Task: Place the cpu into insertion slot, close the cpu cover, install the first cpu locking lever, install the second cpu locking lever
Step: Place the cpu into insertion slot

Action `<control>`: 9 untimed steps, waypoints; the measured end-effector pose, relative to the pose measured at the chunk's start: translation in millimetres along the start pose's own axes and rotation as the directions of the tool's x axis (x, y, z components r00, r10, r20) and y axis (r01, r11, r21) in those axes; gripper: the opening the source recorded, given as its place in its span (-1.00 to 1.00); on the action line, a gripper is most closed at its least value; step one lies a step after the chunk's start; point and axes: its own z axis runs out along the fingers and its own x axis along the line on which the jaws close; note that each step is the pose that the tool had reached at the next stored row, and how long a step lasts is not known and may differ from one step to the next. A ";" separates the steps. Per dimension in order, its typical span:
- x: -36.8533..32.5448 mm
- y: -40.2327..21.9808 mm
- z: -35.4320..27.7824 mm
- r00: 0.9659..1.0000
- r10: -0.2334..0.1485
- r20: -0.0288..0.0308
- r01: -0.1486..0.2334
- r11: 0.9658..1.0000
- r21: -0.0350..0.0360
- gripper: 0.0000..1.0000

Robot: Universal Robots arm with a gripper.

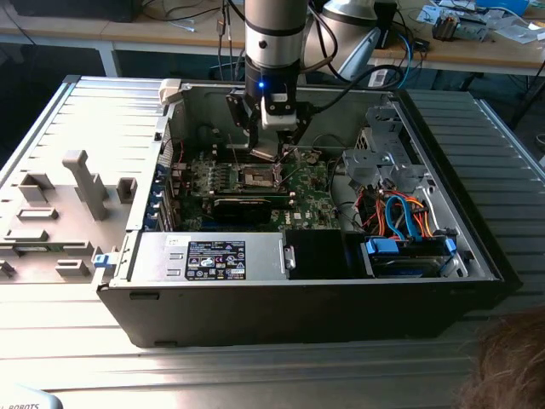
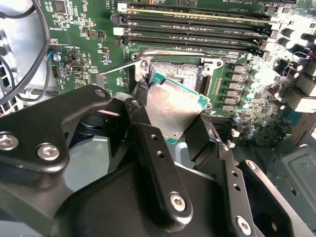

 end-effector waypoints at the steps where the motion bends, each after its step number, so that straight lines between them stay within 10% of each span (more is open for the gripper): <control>1: 0.0 0.0 0.1 1.000 0.003 0.000 -0.003 1.000 0.000 0.09; 9: 0.0 0.0 0.5 1.000 0.021 0.002 -0.021 1.000 0.000 0.09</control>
